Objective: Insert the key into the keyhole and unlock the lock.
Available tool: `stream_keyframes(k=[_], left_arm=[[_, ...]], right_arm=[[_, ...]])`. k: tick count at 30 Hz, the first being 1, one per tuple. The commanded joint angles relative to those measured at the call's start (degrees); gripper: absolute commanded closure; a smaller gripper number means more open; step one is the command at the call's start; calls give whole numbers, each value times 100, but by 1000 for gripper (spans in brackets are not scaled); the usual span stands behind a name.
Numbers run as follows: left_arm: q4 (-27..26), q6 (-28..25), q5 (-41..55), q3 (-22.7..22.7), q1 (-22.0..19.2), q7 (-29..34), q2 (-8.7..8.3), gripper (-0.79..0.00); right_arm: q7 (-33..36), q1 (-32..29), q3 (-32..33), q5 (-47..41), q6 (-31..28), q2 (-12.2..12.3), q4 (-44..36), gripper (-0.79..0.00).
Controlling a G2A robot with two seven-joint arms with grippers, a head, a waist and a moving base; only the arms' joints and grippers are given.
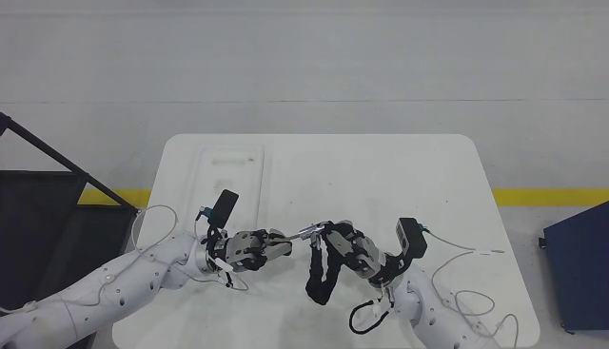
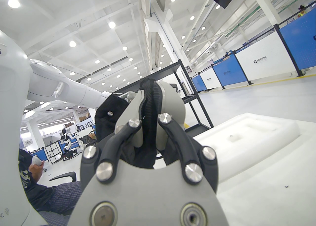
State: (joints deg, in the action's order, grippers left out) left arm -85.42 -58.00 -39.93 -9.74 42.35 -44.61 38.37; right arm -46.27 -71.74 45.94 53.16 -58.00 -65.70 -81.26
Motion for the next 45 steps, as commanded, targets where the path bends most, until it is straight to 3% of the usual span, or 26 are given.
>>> stream_keyframes(k=[1, 29, 31, 32, 34, 35, 36, 45], left_arm=[[1, 0, 0, 0, 0, 0, 0, 0], [1, 0, 0, 0, 0, 0, 0, 0], [1, 0, 0, 0, 0, 0, 0, 0], [1, 0, 0, 0, 0, 0, 0, 0], [1, 0, 0, 0, 0, 0, 0, -120], [1, 0, 0, 0, 0, 0, 0, 0], [1, 0, 0, 0, 0, 0, 0, 0], [1, 0, 0, 0, 0, 0, 0, 0]], right_arm=[[0, 0, 0, 0, 0, 0, 0, 0], [0, 0, 0, 0, 0, 0, 0, 0], [0, 0, 0, 0, 0, 0, 0, -259], [0, 0, 0, 0, 0, 0, 0, -197], [0, 0, 0, 0, 0, 0, 0, -222], [0, 0, 0, 0, 0, 0, 0, -83], [0, 0, 0, 0, 0, 0, 0, 0], [21, -144, 259, 97, 198, 3, -440, 0]])
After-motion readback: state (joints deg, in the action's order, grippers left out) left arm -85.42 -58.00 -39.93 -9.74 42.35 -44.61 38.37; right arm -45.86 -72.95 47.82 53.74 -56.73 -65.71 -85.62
